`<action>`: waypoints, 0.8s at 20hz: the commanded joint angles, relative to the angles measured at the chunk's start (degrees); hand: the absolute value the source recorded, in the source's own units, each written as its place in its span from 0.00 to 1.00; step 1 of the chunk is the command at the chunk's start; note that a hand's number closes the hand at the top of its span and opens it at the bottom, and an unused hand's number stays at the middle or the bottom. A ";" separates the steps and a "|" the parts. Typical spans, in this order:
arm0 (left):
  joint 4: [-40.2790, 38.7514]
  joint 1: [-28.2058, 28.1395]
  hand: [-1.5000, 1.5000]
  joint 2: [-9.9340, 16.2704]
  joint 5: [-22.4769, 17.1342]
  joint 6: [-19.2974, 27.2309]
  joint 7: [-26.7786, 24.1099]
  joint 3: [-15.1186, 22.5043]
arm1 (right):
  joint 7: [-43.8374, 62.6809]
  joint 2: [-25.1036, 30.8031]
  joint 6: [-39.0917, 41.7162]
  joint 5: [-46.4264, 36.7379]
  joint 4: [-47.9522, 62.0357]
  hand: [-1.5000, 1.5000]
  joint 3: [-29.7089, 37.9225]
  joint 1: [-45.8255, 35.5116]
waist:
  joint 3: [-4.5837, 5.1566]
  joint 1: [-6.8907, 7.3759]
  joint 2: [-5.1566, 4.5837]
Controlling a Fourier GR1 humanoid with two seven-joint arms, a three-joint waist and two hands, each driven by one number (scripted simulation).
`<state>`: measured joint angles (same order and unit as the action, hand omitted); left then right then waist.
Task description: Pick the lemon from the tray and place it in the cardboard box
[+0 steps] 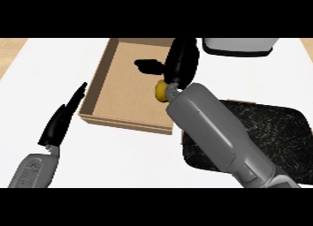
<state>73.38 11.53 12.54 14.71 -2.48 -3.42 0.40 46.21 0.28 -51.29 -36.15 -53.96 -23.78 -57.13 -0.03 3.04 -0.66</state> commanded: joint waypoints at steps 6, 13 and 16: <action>2.24 0.16 0.50 -1.50 1.41 2.39 3.69 0.02 | -17.05 -0.08 -14.90 5.10 -5.13 0.00 3.36 12.59 | -0.04 -2.67 0.44; 0.45 -3.70 0.50 0.19 -0.41 0.08 -1.47 -2.39 | -29.17 3.86 -12.06 12.29 -13.21 0.00 7.53 22.59 | 0.01 -2.96 0.60; 4.57 -3.90 0.50 -1.16 1.84 1.58 1.82 -0.50 | -33.46 4.81 -10.40 14.59 -19.92 0.00 6.71 30.82 | 0.00 -3.11 0.73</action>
<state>76.07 8.87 12.28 15.28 -1.87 -1.99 -0.86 17.14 3.95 -62.92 -23.88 -67.47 -17.24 -33.88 -0.04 0.22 -0.08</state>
